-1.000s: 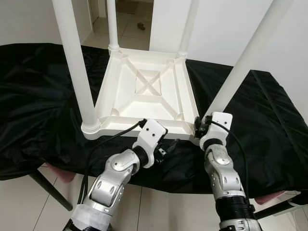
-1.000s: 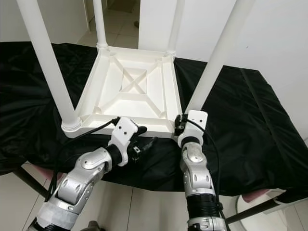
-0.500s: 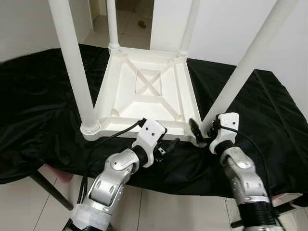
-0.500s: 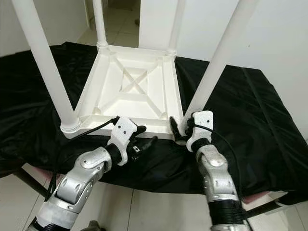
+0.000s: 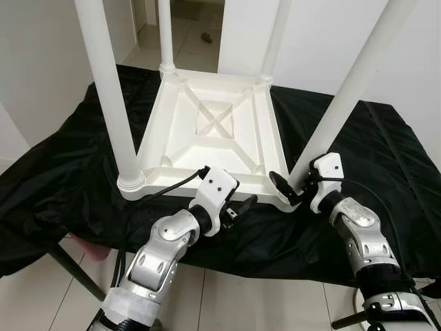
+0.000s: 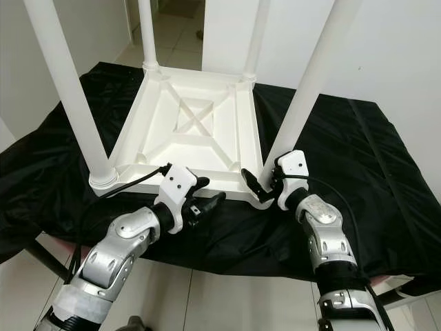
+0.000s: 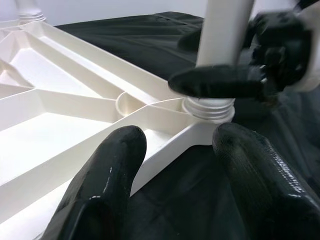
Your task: Building children table
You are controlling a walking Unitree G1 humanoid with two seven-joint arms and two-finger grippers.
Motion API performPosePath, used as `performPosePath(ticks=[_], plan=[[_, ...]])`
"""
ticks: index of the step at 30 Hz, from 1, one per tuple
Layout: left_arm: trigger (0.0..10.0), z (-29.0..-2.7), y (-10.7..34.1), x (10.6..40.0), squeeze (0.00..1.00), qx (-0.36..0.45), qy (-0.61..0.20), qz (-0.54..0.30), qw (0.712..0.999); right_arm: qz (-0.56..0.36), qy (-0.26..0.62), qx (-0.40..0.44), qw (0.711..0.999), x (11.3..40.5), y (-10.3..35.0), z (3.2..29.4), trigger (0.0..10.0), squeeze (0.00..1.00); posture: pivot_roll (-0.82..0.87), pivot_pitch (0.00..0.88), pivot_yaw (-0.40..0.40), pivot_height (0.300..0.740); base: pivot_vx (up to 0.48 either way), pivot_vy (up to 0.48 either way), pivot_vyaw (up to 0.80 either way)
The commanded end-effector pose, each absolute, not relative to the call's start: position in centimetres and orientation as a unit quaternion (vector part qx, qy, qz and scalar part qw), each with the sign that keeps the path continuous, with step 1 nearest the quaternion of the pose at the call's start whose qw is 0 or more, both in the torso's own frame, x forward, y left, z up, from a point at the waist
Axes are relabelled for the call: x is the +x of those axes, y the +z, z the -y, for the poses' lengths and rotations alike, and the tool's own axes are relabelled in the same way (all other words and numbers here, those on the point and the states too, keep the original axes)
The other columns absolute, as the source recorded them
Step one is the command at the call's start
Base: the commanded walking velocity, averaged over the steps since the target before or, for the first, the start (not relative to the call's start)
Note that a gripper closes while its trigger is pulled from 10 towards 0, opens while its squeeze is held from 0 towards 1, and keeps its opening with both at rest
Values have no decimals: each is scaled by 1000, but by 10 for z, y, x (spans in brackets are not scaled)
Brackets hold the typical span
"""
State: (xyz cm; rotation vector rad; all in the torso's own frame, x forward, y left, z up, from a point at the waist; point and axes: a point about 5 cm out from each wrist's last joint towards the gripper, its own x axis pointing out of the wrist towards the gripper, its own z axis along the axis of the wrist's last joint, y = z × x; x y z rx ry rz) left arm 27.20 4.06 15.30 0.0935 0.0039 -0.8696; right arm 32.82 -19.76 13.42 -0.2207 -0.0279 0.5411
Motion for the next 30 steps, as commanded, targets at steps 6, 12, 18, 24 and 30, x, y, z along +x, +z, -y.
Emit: performPosePath(ticks=[6, 12, 18, 24, 30], plan=[[10000, -44, 154, 273, 0, 52, -401, -1, 915, -17, 308, -104, 945, 326, 119, 196, 0, 0, 56, 0, -49, 740, 0, 0, 0], [10000, -45, 152, 271, 0, 50, -400, -5, 915, -13, 280, -112, 953, 324, 114, 199, 0, 0, 51, 0, -51, 740, 0, 0, 0], [10000, -44, 152, 271, 0, 49, -400, -5, 915, -7, 240, -111, 964, 326, 114, 196, 0, 0, 46, 5, -51, 740, 0, 0, 0], [10000, -43, 151, 270, 0, 47, -402, -6, 915, 2, 176, -72, 982, 322, 115, 183, 0, 0, 44, 7, -54, 740, 0, 0, 0], [10000, -43, 152, 270, 0, 46, -401, -6, 915, 11, 63, -57, 996, 316, 119, 168, 0, 0, 40, 3, -59, 740, 0, 0, 0]])
